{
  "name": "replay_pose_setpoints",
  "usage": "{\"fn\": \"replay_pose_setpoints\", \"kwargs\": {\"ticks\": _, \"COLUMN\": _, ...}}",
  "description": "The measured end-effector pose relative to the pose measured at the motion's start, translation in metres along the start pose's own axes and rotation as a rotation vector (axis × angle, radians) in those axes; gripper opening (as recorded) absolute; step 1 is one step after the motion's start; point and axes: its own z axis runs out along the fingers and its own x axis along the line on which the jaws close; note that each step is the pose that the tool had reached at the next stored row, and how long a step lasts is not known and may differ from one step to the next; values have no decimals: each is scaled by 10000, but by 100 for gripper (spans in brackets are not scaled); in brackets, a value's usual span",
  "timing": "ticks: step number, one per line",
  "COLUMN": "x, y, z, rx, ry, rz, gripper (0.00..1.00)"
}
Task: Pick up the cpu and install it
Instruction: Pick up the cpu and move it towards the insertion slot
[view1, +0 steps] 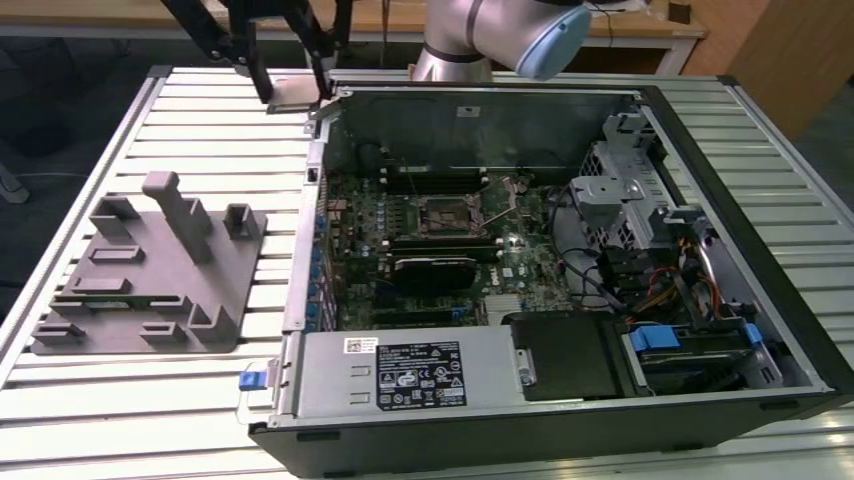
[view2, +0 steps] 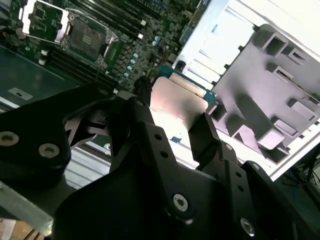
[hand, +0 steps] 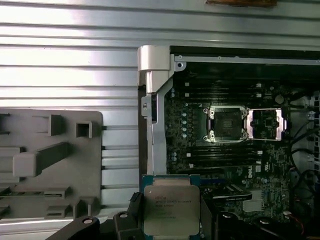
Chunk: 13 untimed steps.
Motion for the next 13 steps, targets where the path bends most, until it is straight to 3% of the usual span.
{"fn": "replay_pose_setpoints", "kwargs": {"ticks": 13, "x": -368, "y": 42, "z": 280, "rx": 1, "ry": 35, "rz": 0, "gripper": 55}}
